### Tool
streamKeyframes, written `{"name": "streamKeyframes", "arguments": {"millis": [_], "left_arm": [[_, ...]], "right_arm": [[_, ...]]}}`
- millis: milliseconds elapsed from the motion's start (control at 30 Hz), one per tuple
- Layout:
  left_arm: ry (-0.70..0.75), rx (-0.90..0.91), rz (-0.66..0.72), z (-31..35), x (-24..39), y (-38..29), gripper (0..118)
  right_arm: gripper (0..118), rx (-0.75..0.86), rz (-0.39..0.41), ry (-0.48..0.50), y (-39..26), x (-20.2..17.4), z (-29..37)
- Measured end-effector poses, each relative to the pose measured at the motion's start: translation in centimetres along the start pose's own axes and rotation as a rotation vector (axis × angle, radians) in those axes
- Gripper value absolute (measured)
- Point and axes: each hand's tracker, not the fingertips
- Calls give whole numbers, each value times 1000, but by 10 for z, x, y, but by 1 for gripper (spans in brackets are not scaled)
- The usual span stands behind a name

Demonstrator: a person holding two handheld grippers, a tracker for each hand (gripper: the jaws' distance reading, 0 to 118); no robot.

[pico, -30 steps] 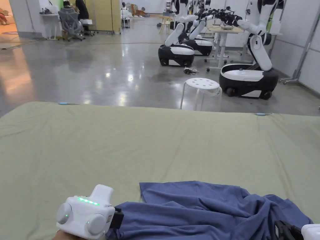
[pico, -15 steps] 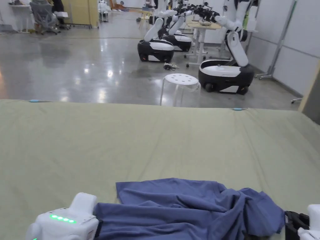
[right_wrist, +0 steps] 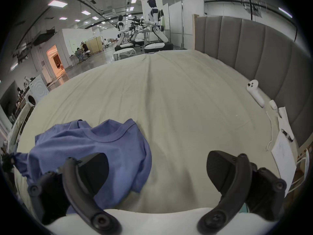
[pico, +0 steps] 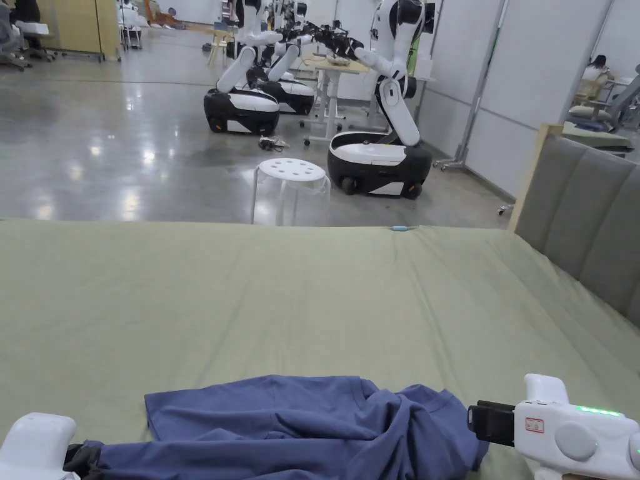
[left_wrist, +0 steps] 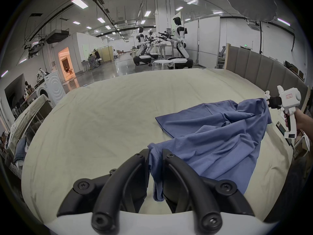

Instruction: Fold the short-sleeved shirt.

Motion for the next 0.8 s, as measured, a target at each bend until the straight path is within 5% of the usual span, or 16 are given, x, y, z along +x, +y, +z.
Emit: {"name": "streamKeyframes", "arguments": {"millis": [167, 200, 267, 300, 533, 800], "left_arm": [[41, 15, -5, -7, -2, 0, 14], [40, 14, 1, -7, -3, 0, 14], [-2, -1, 35, -9, -7, 1, 14], [-7, -3, 56, -14, -10, 1, 14], [-11, 25, 70, -9, -26, 18, 7], [64, 214, 66, 44, -55, 95, 7]], "right_arm": [[110, -103, 57, -44, -3, -15, -22], [88, -132, 63, -42, -4, -17, -25], [13, -179, 50, -20, -9, -19, -25], [6, -170, 38, -13, -9, -20, -21], [6, 2, -27, 46, 20, -19, 45], [6, 233, 86, 96, 99, -38, 154]]}}
